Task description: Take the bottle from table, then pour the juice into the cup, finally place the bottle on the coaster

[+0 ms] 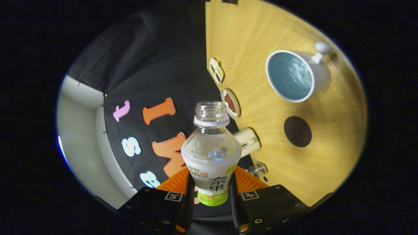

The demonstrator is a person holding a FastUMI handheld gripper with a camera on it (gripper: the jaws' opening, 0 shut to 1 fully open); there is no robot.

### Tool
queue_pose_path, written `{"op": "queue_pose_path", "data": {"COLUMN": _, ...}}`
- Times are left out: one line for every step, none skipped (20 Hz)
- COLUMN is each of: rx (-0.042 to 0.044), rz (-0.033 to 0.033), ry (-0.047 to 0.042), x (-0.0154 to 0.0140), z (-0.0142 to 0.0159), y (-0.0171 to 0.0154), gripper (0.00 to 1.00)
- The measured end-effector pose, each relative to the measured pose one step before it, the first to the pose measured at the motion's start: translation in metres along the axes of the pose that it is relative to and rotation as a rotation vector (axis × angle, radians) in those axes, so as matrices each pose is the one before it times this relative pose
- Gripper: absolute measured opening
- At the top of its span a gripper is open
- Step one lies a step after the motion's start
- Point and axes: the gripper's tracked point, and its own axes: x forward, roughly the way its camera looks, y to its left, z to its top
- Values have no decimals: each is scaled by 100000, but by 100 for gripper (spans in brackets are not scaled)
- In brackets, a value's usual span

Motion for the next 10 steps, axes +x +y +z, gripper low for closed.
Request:
{"op": "queue_pose_path", "data": {"rx": -5980, "rz": -600, "ry": -164, "x": 52, "z": 109, "y": -33, "gripper": 48}}
{"op": "queue_pose_path", "data": {"rx": -5929, "rz": -496, "ry": -65, "x": -49, "z": -88, "y": 67, "gripper": 49}}
{"op": "queue_pose_path", "data": {"rx": -6085, "rz": -604, "ry": -70, "x": 140, "z": -28, "y": -126, "gripper": 49}}
{"op": "queue_pose_path", "data": {"rx": -6307, "rz": -1228, "ry": 294, "x": 209, "z": -267, "y": -208, "gripper": 49}}
{"op": "queue_pose_path", "data": {"rx": -6552, "rz": -1158, "ry": 510, "x": 214, "z": -197, "y": -200, "gripper": 49}}
{"op": "queue_pose_path", "data": {"rx": -6664, "rz": -1263, "ry": 445, "x": 73, "z": -407, "y": -164, "gripper": 49}}
{"op": "queue_pose_path", "data": {"rx": -7431, "rz": -1247, "ry": 1699, "x": 299, "z": -474, "y": -194, "gripper": 49}}
{"op": "queue_pose_path", "data": {"rx": -7765, "rz": -1443, "ry": 1969, "x": 301, "z": -563, "y": -20, "gripper": 49}}
{"op": "queue_pose_path", "data": {"rx": -8011, "rz": -1527, "ry": 822, "x": 258, "z": -232, "y": 90, "gripper": 49}}
{"op": "queue_pose_path", "data": {"rx": -8152, "rz": -1777, "ry": 215, "x": 302, "z": -86, "y": 302, "gripper": 49}}
